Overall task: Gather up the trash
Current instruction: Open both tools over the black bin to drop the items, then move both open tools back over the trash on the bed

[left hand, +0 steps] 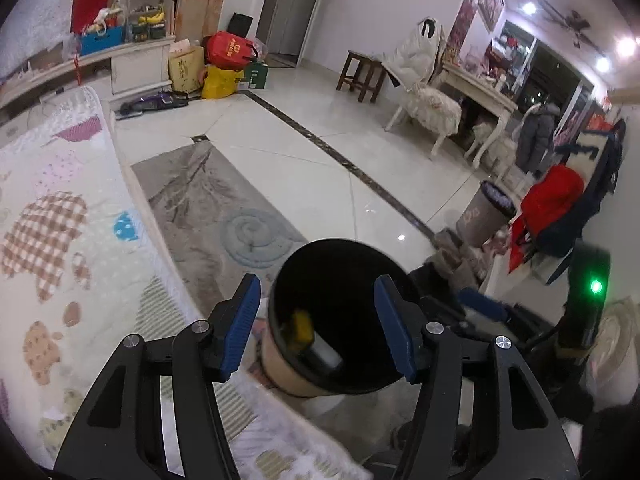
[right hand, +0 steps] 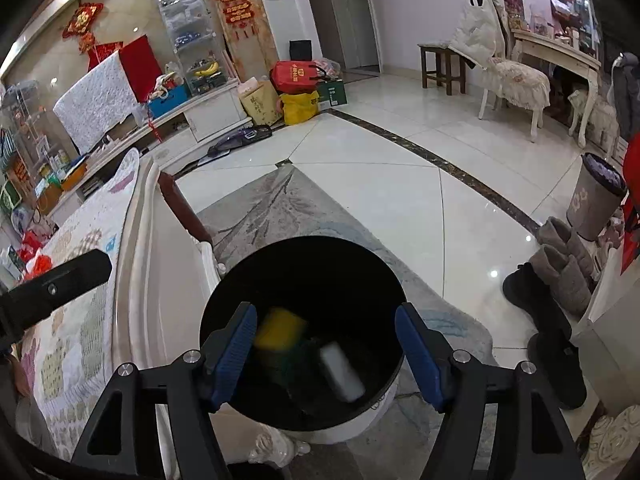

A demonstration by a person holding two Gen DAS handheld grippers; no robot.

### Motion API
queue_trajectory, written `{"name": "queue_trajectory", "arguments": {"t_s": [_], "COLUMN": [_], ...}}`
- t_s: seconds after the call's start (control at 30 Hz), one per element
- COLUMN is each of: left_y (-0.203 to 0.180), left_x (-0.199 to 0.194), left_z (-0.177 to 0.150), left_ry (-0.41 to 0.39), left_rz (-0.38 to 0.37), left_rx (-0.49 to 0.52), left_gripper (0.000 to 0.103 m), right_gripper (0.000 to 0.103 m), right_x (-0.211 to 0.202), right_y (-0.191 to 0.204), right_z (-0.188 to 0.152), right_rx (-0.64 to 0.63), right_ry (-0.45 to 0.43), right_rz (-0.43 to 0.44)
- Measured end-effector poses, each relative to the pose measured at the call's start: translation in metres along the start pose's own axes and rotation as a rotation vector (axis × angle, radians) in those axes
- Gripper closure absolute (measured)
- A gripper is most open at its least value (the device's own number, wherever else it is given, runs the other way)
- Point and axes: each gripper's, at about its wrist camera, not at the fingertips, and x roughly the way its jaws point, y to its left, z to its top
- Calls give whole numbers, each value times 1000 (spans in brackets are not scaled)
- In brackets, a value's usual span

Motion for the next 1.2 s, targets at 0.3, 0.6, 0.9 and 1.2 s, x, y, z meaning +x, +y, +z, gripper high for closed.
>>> {"name": "queue_trajectory", "arguments": {"t_s": [0.3, 0.6, 0.9, 1.2], "left_y": [13, 45, 78, 114], "left_x": [-38, -83, -127, -170], "left_z": [-19, -37, -57, -76], "left_ry": [-38, -82, -109, -148], "left_rz": [188, 274, 353, 421], "left_rx": [16, -33, -73, -145], "left_gripper": [45, 45, 45, 45], "right_gripper": [34, 34, 30, 30], "right_x": [-10, -28, -37, -41], "right_y": [30, 74, 133, 185], "right_z": [-7, -9, -17, -25], "right_rx": [-51, -112, -176, -243], "right_ry": [-26, -65, -73, -59], "right_rz": [42, 80, 155, 221]}}
